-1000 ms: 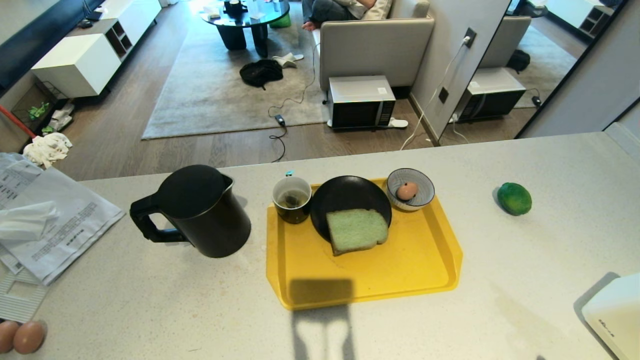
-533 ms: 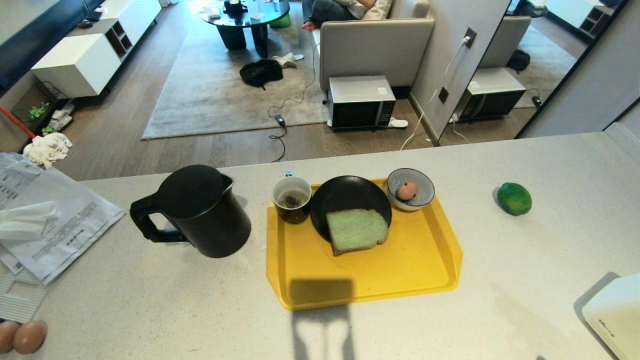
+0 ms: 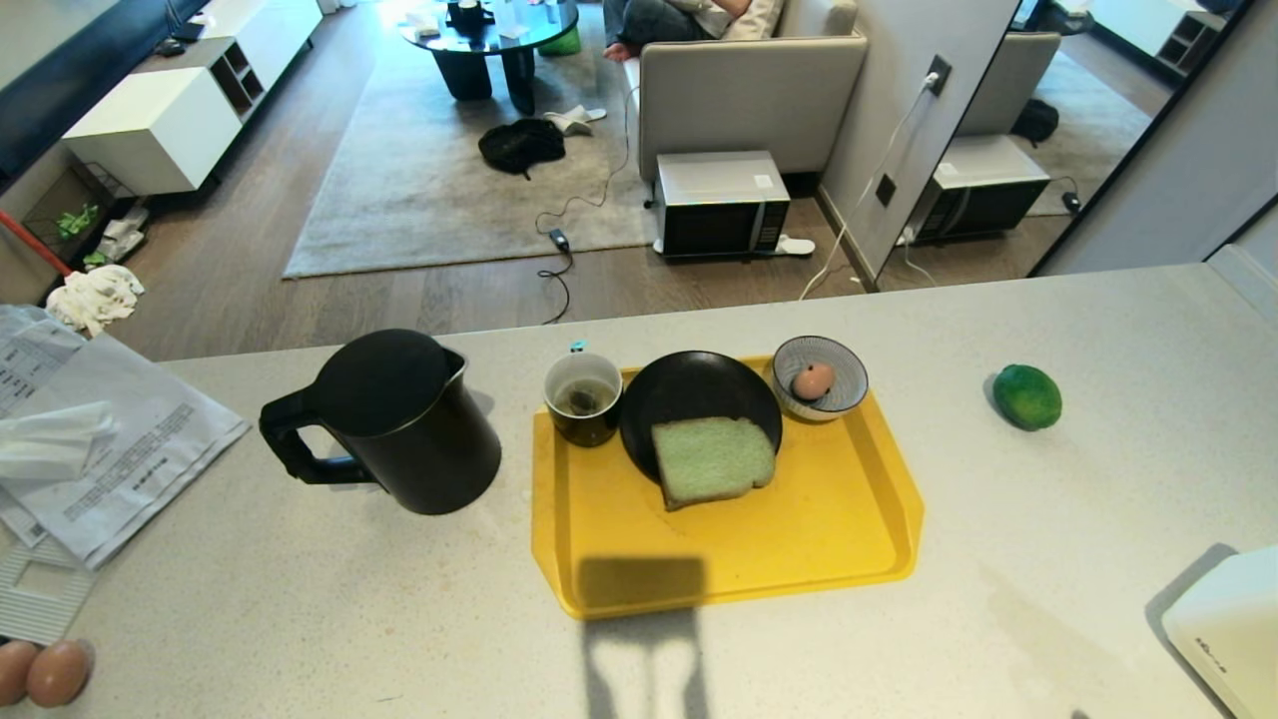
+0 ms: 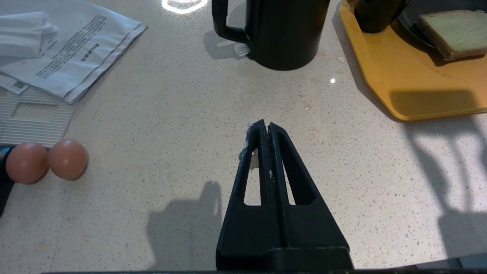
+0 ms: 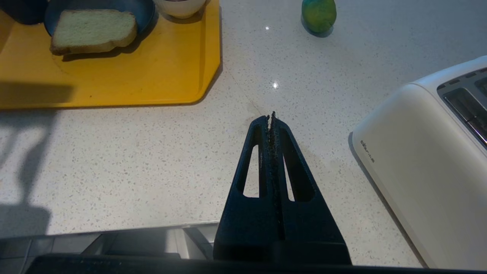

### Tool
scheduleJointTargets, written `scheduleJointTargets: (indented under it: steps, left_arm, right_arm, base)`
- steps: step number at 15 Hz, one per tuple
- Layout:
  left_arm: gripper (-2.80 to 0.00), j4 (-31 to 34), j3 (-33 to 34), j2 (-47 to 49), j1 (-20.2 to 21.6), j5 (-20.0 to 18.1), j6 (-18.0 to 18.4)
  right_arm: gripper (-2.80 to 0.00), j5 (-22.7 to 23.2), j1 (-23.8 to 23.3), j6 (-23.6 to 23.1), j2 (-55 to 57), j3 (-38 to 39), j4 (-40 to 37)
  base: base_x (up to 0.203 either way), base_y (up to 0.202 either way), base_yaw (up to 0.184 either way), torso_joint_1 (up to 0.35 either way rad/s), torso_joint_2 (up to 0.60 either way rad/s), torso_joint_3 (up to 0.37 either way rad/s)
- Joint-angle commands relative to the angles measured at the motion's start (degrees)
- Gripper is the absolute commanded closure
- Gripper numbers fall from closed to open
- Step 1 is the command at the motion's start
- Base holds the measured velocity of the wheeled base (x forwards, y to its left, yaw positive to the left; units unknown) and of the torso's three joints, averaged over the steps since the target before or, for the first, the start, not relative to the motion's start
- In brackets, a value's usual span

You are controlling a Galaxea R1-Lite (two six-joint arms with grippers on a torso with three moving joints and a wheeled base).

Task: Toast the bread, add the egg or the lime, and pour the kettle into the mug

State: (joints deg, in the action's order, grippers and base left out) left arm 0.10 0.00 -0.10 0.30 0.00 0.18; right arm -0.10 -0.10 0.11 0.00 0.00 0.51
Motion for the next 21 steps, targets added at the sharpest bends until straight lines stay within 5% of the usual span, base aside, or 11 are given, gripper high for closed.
scheduleJointTargets:
  steps: [1, 21]
  left_arm:
    - [0.0, -0.01, 0.0, 0.01, 0.05, 0.0, 0.08]
    - [0.0, -0.1, 0.0, 0.01, 0.05, 0.0, 0.08]
  right_arm:
    - [0.0, 0.01, 0.01, -0.02, 0.09, 0.09, 0.02]
    - [0.0, 0.01, 0.01, -0.01, 0.08, 0.0, 0.02]
  base:
    - [0.0, 0.0, 0.0, 0.002, 0.0, 0.046]
    - [0.0, 0.0, 0.0, 0.002, 0.0, 0.071]
